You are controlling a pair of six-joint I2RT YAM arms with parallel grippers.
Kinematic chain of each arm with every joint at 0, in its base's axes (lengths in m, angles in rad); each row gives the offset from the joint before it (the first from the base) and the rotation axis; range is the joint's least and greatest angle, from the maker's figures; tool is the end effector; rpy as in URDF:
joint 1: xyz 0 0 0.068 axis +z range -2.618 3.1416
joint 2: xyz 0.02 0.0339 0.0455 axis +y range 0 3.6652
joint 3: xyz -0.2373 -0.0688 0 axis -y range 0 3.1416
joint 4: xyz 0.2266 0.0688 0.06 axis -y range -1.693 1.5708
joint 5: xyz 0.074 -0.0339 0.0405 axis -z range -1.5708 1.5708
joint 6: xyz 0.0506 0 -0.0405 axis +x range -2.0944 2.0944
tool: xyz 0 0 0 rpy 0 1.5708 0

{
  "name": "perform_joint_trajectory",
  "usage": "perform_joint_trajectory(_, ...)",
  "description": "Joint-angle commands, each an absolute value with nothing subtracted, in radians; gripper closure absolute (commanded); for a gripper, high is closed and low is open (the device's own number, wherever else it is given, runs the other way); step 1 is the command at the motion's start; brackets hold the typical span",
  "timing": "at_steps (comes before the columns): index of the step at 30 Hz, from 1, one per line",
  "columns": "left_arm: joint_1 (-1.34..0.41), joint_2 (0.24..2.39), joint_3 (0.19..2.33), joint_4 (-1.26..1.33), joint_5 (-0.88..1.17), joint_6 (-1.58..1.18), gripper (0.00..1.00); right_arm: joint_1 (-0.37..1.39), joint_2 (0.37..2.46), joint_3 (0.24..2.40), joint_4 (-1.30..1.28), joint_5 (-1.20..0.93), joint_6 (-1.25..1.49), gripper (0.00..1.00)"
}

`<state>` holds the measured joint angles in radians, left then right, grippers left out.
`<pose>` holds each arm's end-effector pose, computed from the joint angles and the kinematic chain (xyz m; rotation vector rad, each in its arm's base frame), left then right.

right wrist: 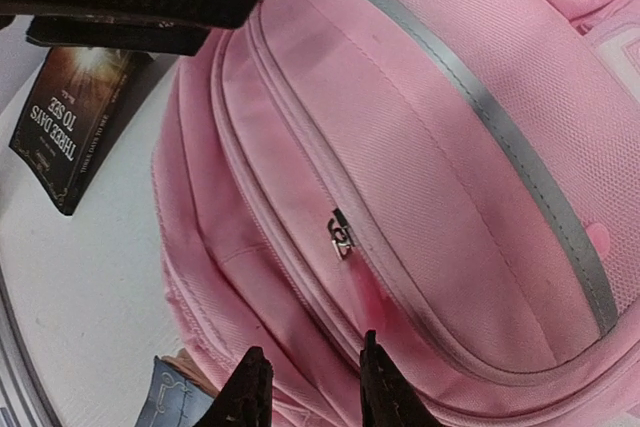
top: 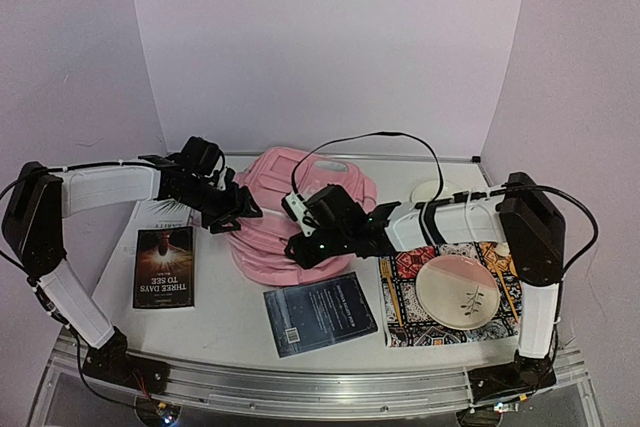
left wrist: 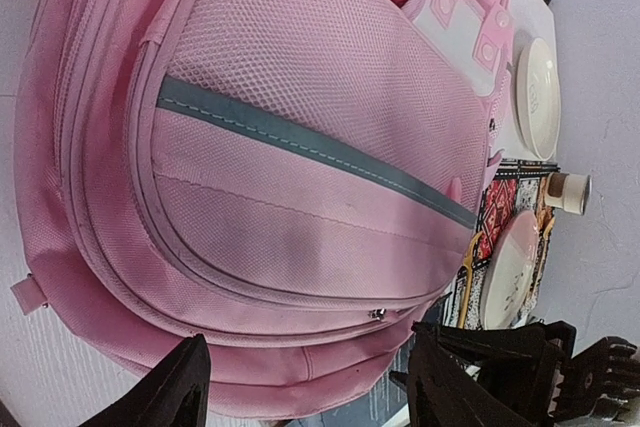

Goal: Pack the student bag
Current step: Pick up the student bag from the upper front pocket.

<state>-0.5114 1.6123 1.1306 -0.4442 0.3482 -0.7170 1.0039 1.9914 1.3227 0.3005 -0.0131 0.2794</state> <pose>0.2807 -0.1773 0.2016 -0.1178 2.6703 -0.8973 0.2401 0.3784 0.1919 -0.7311 1.9033 0.8479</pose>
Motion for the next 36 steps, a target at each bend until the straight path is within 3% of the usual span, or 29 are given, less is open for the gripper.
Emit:
perform_joint_trajectory(1,-0.514,1.613,1.123,-0.425,0.368,-0.732,0.31,1.008,2.021,1.390,0.278,0.066,0.262,0.70)
perform_joint_trajectory(14,-0.522,1.617,1.096,-0.410,0.388,-0.744,0.31,1.014,2.124,1.465,0.258,0.091,0.239,0.75)
perform_joint_trajectory(30,-0.535,1.667,1.068,-0.400,0.366,-0.729,0.31,1.017,2.127,1.384,0.204,0.195,0.179,0.77)
perform_joint_trajectory(36,-0.535,1.680,1.078,-0.398,0.364,-0.727,0.31,1.018,2.106,1.386,0.193,0.174,0.167,0.94)
